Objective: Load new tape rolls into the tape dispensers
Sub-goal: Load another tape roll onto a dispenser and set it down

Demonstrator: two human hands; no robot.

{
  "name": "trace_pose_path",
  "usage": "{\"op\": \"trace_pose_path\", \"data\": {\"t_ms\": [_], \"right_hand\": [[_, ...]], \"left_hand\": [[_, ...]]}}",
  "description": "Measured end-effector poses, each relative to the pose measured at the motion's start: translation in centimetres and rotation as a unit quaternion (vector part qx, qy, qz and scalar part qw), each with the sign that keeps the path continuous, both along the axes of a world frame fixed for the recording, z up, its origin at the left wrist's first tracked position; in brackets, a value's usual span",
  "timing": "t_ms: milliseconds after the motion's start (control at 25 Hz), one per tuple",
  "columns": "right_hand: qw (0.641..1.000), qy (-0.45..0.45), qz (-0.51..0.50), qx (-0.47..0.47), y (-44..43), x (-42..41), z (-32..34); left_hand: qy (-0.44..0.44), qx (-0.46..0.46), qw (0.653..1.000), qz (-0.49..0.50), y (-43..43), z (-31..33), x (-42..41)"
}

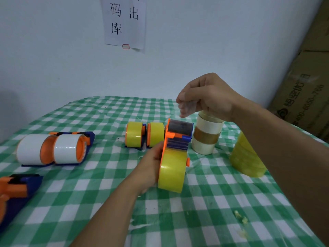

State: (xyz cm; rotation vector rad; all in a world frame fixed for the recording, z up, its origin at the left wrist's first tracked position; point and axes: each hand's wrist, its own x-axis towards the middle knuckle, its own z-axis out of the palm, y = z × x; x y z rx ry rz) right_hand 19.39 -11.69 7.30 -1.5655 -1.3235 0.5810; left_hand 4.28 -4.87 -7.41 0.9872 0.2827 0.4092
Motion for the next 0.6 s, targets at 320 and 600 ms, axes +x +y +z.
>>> {"op": "trace_pose_path", "data": {"t_ms": [320, 600], "right_hand": [[0.999, -0.034, -0.013, 0.011, 0.19, 0.06, -0.08], [0.995, -0.058, -0.029, -0.075, 0.46, 0.79, -0.96]], "left_hand": [[0.0, -0.022, 1.0, -0.002, 0.61, -0.62, 0.4], [-0.008, 0.048, 0.998, 0.033, 0.7, -1.01, 0.3]]}}
